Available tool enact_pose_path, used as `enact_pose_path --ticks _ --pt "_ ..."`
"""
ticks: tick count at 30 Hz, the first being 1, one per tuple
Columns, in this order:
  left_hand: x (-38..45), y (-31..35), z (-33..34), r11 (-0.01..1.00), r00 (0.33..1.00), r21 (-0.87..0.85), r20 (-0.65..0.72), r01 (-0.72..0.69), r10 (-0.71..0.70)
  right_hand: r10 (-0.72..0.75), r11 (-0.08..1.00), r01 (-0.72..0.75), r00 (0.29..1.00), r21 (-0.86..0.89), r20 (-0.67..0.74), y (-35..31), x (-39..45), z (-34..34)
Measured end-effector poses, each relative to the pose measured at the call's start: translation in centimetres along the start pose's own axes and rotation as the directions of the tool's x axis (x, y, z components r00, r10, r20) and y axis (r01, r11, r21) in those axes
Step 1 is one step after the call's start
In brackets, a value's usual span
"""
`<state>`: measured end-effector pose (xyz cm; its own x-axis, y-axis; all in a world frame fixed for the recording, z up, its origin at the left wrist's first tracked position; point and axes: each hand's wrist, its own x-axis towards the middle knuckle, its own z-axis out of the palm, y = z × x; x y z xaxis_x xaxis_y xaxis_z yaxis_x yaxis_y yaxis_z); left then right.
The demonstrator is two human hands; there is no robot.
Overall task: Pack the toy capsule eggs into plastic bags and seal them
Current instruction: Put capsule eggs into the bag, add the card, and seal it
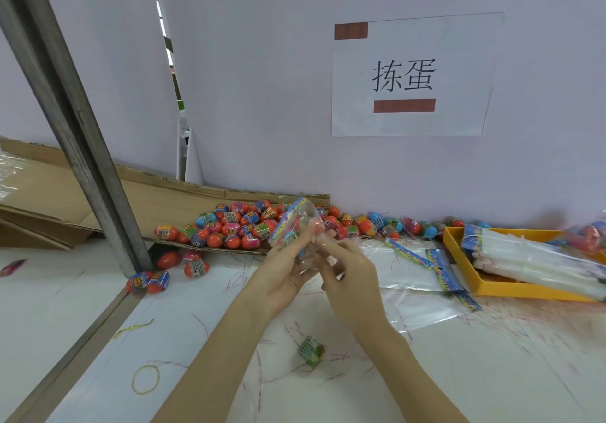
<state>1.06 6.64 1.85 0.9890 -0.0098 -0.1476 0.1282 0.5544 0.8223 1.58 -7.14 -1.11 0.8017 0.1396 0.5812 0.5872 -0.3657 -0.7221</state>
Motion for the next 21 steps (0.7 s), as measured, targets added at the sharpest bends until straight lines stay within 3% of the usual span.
enact_pose_path --ticks 6,8,9,11,14,17,21 --pt "-0.3 1.0 -0.2 0.976 0.964 0.041 -0.152 -0.213 0.217 0.136 0.987 -0.126 0.986 0.103 -0.098 -0.2 0.5 -1.3" --pt "-0.1 1.4 -0.7 0.938 0.919 0.207 -0.225 -0.278 0.323 0.095 0.995 -0.090 0.989 0.053 -0.115 -0.1 0.6 -1.8" --pt "-0.1 1.6 -0.9 0.892 0.897 0.329 -0.210 -0.311 0.390 0.068 0.998 -0.067 0.991 0.013 -0.119 0.0 0.7 -2.0" --pt "-0.3 1.8 -1.3 0.731 0.870 0.566 -0.047 -0.382 0.490 0.013 0.997 -0.022 0.992 -0.068 -0.127 0.0 0.9 -2.1" --pt "-0.6 1.5 -1.6 0.488 0.886 0.759 0.255 -0.432 0.388 -0.091 0.986 0.073 0.989 -0.151 -0.119 -0.1 0.9 -2.0" --pt "-0.6 0.4 -1.0 0.493 0.903 0.758 0.334 -0.428 0.270 -0.193 0.967 0.182 0.980 -0.180 -0.043 -0.4 0.7 -2.0" --pt "-0.5 0.2 -0.8 0.482 0.910 0.779 0.272 -0.400 0.314 -0.253 0.961 0.249 0.967 -0.120 -0.019 -0.7 0.7 -1.8"
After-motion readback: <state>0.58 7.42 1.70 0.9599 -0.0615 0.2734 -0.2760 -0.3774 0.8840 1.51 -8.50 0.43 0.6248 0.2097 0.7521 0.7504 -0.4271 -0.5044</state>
